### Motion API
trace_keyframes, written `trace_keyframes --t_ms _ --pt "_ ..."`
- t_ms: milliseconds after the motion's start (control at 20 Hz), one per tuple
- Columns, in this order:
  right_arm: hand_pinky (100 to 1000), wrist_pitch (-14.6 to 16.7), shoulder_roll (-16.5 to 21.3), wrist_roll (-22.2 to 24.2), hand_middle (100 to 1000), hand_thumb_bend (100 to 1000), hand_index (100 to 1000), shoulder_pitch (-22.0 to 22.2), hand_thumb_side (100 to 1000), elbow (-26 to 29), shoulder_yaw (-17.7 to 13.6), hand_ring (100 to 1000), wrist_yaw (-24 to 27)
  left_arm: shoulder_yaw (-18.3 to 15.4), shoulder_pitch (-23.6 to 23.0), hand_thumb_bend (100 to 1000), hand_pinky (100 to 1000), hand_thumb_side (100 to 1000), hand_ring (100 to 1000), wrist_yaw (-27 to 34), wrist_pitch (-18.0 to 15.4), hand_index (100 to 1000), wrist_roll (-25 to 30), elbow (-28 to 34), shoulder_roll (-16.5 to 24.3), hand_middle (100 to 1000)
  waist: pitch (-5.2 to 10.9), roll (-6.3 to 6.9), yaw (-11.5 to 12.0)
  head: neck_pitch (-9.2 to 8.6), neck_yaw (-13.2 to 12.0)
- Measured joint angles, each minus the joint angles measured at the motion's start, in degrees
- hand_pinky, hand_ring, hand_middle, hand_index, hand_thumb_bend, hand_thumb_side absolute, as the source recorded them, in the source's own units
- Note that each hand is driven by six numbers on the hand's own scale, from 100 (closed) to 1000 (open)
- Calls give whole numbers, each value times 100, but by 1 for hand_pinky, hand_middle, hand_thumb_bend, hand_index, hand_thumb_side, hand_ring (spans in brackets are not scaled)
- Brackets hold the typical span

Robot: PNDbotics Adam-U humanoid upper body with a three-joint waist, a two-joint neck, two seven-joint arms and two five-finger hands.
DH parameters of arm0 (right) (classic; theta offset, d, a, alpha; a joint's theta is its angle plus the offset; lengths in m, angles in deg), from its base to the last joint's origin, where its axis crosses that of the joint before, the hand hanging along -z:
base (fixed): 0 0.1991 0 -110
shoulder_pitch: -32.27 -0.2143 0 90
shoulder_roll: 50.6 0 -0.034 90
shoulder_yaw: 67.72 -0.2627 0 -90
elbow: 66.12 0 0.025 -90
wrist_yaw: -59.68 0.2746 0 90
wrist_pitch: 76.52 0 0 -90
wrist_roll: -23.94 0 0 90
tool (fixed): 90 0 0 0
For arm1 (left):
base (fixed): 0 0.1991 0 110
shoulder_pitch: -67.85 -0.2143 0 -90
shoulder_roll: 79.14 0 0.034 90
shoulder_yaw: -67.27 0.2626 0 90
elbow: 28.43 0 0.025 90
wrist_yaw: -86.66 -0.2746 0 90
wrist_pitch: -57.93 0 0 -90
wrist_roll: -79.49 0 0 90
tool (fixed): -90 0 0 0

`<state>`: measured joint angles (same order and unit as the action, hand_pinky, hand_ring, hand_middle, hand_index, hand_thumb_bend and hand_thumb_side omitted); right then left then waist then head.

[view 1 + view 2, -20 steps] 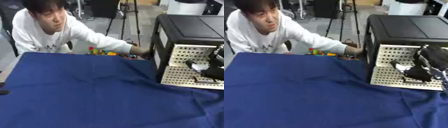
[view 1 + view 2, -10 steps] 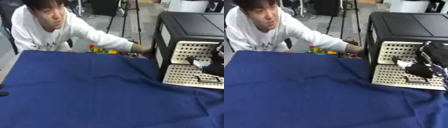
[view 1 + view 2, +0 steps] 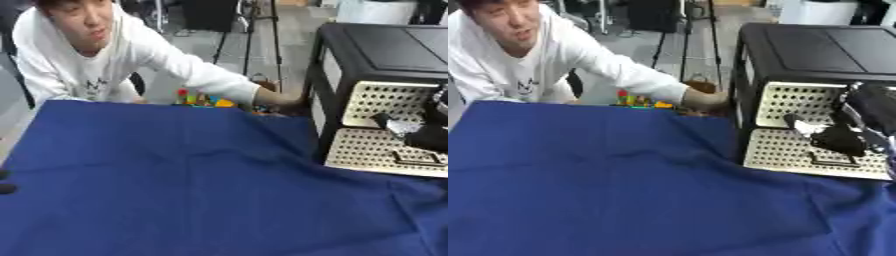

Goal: Pick up objects from table and place into drawer.

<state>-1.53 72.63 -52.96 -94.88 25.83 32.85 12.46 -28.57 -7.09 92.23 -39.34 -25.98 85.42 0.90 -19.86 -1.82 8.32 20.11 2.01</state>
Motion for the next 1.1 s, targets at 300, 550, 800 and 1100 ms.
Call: trace_keyframes --t_ms 300,550,800,1100 --pt "155 124 180 544 715 445 877 632 1000 888 -58 585 251 -29 -39 403 557 980 623 104 -4 899 -47 0 27 690 218 70 -104 101 -166" --pt "153 75 416 772 712 452 880 1006 1000 1761 -279 579 429 -38 -69 413 557 971 627 252 -40 899 -92 0 164 694 528 138 -222 264 -360" --pt "140 23 494 644 684 491 882 1157 1000 2128 -510 549 686 -70 -94 421 558 964 630 388 -70 900 -122 0 217 697 683 170 -275 436 -443" --pt "135 174 456 -499 625 514 876 1199 1000 2176 -1063 502 1499 -127 -137 437 555 956 631 453 -142 897 -193 0 291 697 776 222 -325 551 -536"
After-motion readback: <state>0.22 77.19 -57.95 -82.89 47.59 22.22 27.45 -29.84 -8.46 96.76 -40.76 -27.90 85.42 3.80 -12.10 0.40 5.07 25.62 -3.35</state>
